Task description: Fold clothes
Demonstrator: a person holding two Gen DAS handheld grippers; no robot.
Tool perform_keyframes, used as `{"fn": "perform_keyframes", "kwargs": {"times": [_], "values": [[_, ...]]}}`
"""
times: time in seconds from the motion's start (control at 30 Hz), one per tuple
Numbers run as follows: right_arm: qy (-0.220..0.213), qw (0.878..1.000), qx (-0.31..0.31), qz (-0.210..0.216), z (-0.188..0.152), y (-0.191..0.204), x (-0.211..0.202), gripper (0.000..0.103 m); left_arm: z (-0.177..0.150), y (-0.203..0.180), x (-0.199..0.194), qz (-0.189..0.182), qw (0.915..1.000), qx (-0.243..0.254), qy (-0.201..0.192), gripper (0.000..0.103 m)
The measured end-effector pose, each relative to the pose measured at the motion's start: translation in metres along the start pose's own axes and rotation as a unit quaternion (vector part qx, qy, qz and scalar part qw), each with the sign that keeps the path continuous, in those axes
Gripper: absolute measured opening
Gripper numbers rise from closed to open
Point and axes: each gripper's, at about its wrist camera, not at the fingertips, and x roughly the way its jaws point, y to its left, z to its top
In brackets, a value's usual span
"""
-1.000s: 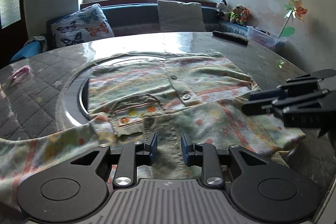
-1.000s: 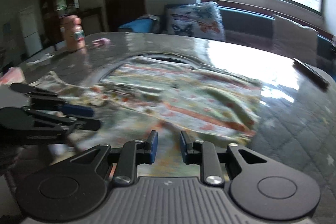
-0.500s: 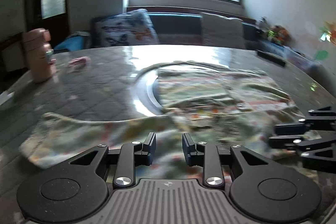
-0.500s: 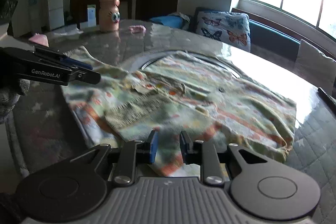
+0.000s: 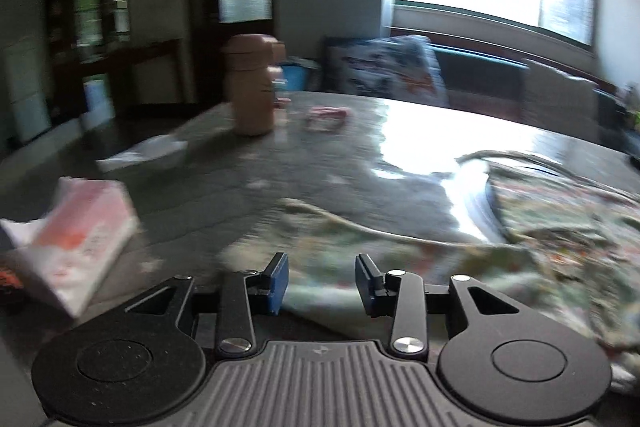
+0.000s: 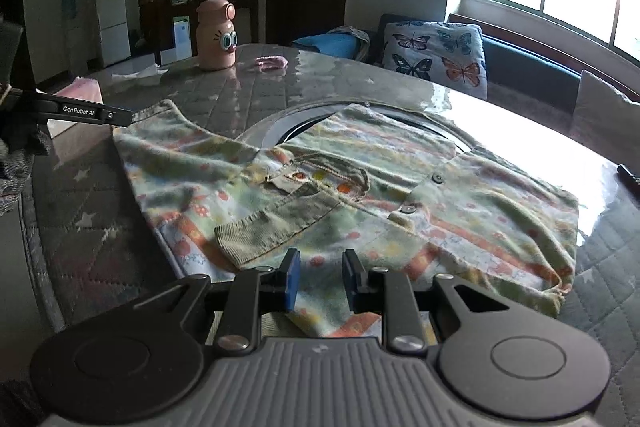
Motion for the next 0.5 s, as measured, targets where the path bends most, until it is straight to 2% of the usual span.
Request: {"fn": "perform_keyframes", "kwargs": {"times": [0.17,0.3,0.5], "values": [[-0.002,1.0,0.002,0.001,0.001,0.002,-0.003,0.022,0.0,0.023,0.018,0.047,0.9982,-0.033,0.015,0.043],[-0.002,1.0,0.005,0.003,0.001,0.004,-0.004,0.023,-0.001,0.037,0.032,0.051,0.9964,-0.06,0.03,0.043],[0.0,1.0,0.012,-0.002,0.0,0.003,-0.006,0.023,-0.002,0.046,0.041,0.032,0.9953,-0.082,0.041,0.041]]}}
